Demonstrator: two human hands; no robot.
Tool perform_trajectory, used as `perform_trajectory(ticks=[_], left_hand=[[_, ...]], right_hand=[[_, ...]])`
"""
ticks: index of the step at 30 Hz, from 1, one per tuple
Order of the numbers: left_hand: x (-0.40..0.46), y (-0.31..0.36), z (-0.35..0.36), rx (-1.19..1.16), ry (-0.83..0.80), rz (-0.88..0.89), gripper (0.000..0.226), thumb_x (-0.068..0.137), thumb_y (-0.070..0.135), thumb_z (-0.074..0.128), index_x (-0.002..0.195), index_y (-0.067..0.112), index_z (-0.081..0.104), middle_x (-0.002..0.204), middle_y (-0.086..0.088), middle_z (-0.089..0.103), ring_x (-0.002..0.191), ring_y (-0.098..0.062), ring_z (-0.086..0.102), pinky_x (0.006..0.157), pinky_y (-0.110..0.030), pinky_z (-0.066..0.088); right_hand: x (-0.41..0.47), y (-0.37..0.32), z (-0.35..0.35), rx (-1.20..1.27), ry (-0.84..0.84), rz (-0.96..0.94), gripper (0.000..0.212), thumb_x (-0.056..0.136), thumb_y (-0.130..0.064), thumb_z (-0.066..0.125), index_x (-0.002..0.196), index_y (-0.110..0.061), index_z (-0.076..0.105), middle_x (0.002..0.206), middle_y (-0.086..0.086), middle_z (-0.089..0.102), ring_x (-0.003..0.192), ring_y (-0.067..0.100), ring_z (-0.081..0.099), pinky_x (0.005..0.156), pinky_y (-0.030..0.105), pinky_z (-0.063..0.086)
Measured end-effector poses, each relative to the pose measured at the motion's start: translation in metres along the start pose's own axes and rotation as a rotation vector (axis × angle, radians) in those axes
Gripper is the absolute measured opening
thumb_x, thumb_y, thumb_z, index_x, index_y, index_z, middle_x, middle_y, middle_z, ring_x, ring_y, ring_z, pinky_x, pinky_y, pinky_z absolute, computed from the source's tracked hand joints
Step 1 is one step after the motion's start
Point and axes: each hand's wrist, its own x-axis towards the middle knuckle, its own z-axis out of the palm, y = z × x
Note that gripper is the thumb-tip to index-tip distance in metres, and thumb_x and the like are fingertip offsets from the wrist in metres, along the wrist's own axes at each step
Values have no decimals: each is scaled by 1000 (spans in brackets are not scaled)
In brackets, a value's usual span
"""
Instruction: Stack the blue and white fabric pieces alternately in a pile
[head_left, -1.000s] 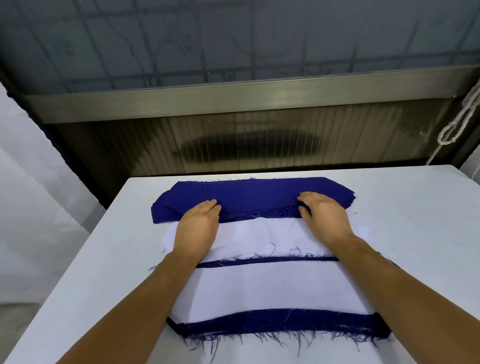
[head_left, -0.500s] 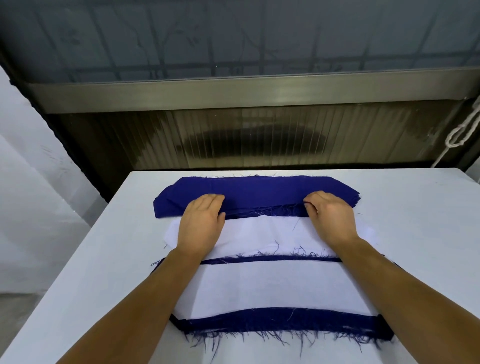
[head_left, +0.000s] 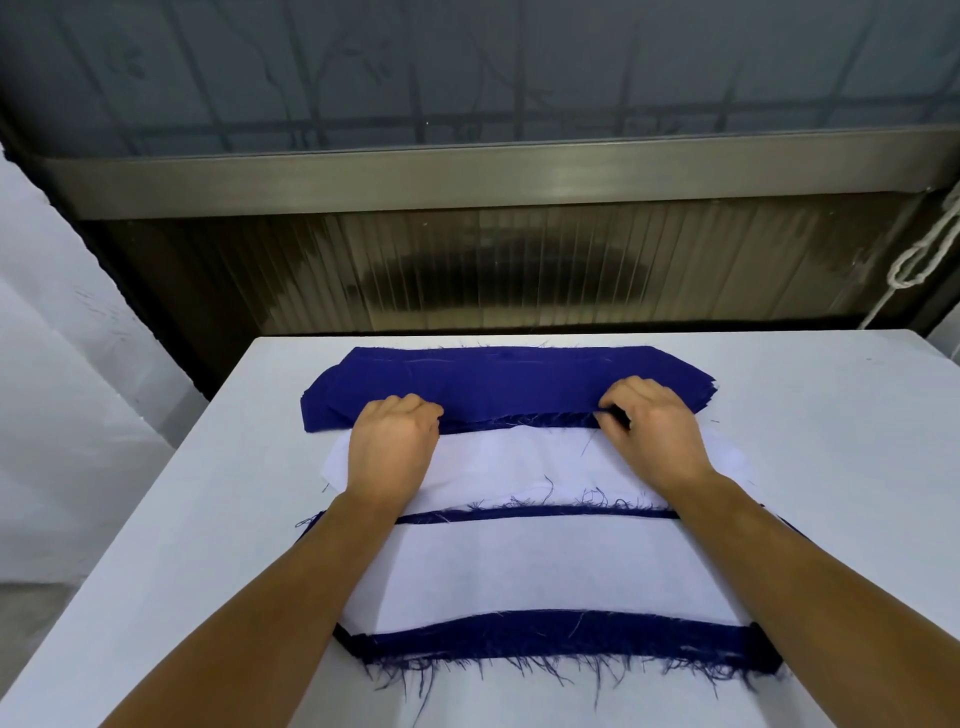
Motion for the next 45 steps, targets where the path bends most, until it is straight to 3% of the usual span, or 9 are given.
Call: perform_trajectory(ticks=[7,11,13,18,27,32,37,42,45], left_hand=[[0,-1,1,-78,56,-48,15,79,2,72,71,12,62,67,0,58,59,-20,49,63,-34,44],[0,-3,7,-159,6,-11,28,82,15,74,109,11,66,110,-4,65,105,-25,58,93,-38,48],[1,-4,9,-210,-72,47,37,87,20,70,123,14,61,133,-3,57,128,-23,47,109,-38,38],[-5,0,13,-290,-146,339,22,94,16,58,112,22,69,152,-6,39,144,-23,28,117,-42,25],[-4,-2,19,-196,-297,336,43,101,42,38,143,42,39,162,6,-9,147,-9,-15,120,-36,-3],[-4,-2,21,-137,-287,317,52,99,45,37,149,33,28,163,4,-5,149,-12,-7,122,-37,3],[-4,-2,17,-166,-223,308,55,95,40,47,145,20,35,162,5,11,148,-11,9,121,-34,10],[-3,-11,11,-139,-82,137,21,90,25,63,106,11,64,153,-4,36,138,-20,34,118,-40,22],[-5,-12,-11,-104,-14,79,10,85,18,69,82,10,65,141,-8,50,127,-24,48,113,-44,31]], right_hand=[[0,0,1,-19,17,-32,8,88,-8,67,94,-9,73,93,2,70,83,24,64,76,36,52],[0,-2,-1,-30,73,-81,9,81,-6,74,90,-7,72,89,3,70,80,25,64,74,35,52],[-2,-3,-3,-16,83,-101,13,78,-5,77,88,-7,70,88,3,68,80,25,63,74,34,51],[-3,-6,-5,-15,80,-121,15,76,-6,78,82,-7,64,79,3,62,71,26,57,67,35,49],[0,-16,-10,15,176,-181,33,91,-33,52,67,-10,54,62,-1,49,57,14,37,57,23,32],[2,-35,-18,64,181,-116,38,93,-36,49,63,-21,32,58,-9,31,50,16,32,50,24,25],[2,-38,-31,26,107,-44,41,91,-29,65,62,-17,38,57,-7,38,51,17,38,46,25,29],[-8,-34,-39,8,-144,-54,28,89,-30,67,70,-16,51,69,-8,50,62,15,48,51,30,40],[-21,-28,-61,6,-372,-28,11,94,-28,59,90,-19,60,86,-10,55,74,12,52,64,29,46]])
